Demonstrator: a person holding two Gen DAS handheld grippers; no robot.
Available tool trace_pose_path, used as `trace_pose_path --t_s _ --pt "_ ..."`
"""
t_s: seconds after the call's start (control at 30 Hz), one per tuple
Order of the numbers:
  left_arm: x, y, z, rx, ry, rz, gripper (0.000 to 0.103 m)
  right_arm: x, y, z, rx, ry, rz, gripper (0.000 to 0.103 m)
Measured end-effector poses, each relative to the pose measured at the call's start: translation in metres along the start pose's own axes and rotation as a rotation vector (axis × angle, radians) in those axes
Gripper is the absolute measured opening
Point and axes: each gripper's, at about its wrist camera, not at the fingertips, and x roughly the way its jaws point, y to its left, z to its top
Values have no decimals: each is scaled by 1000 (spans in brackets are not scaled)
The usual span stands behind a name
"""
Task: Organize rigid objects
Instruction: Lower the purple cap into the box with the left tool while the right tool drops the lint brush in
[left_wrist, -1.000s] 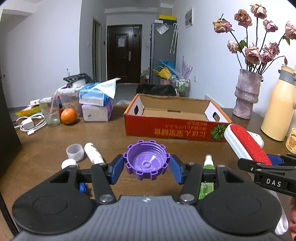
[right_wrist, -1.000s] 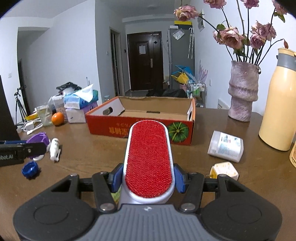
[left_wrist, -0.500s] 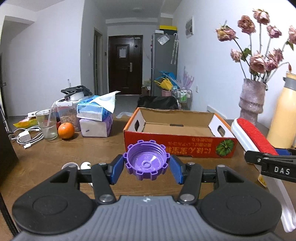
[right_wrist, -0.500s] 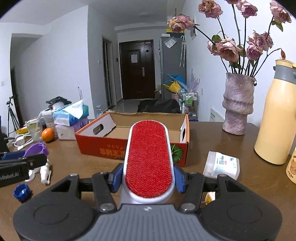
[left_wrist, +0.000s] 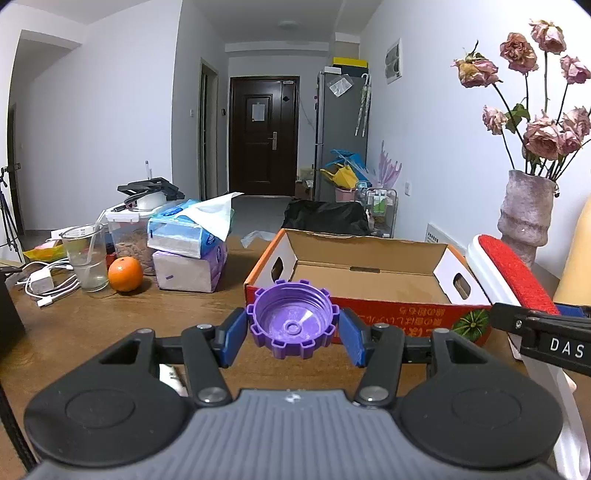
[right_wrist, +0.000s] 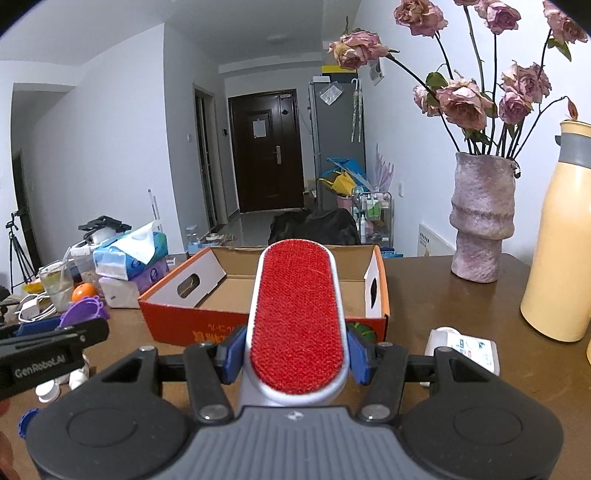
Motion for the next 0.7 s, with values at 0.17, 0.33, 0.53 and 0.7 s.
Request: trace_pose_path --t_s 0.17,0.33,0.53,0.7 --pt "16 -3 6 -3 -2 9 56 14 1 8 -3 -3 0 55" --pt "32 -4 14 -15 3 10 56 28 -3 14 11 3 0 55" --pt "52 -7 24 -36 0 12 56 45 -4 22 18 6 -6 55" --pt "68 -9 32 -47 -2 15 56 60 -7 28 29 8 -15 55"
